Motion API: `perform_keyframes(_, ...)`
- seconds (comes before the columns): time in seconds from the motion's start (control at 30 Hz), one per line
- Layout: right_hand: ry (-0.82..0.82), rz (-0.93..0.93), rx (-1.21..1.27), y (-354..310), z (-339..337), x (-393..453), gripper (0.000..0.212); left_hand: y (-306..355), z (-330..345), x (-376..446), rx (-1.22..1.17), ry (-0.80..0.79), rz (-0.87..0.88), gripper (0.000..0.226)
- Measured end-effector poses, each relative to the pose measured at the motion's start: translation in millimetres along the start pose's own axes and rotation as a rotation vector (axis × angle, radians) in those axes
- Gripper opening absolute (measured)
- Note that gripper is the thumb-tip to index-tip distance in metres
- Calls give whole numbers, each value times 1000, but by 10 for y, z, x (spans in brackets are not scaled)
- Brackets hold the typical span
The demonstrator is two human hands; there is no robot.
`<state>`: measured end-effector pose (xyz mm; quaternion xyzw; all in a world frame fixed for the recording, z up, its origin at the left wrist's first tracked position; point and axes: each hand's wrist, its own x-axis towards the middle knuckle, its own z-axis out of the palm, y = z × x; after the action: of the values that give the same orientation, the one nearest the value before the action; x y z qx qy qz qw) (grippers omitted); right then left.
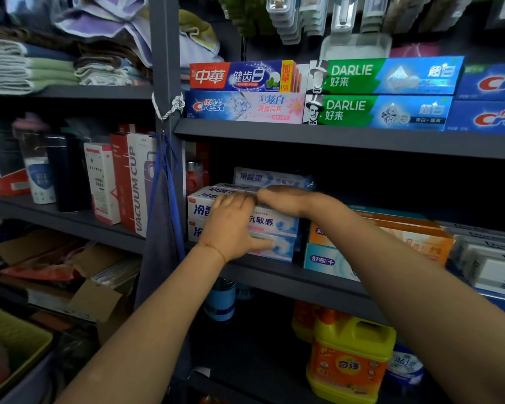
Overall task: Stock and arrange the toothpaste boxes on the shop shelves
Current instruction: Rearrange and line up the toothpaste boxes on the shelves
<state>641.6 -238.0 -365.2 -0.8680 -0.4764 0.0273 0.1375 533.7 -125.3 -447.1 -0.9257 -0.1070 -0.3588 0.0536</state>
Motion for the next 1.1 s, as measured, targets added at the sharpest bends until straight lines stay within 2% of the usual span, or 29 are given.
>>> perform_keyframes(0.1, 8, 11, -47, 4, 51, 40, 47, 2, 23, -8, 9, 30, -3, 97)
perform_keyframes(0.23, 49, 91, -141, -28, 77, 121, 55, -4, 39, -15, -4, 57, -4, 96)
perform_keyframes(0.47, 57, 109, -162, -83, 88, 188, 57, -5, 69, -5, -2, 82, -7, 95)
perform_keyframes(0.87, 75, 46, -172, -76, 103, 180, 51, 17, 50, -18, -21, 75, -14, 96)
perform_keyframes(1.1, 94, -56, -242, -46, 76, 7, 46, 45, 9, 2, -21, 36, -24, 96)
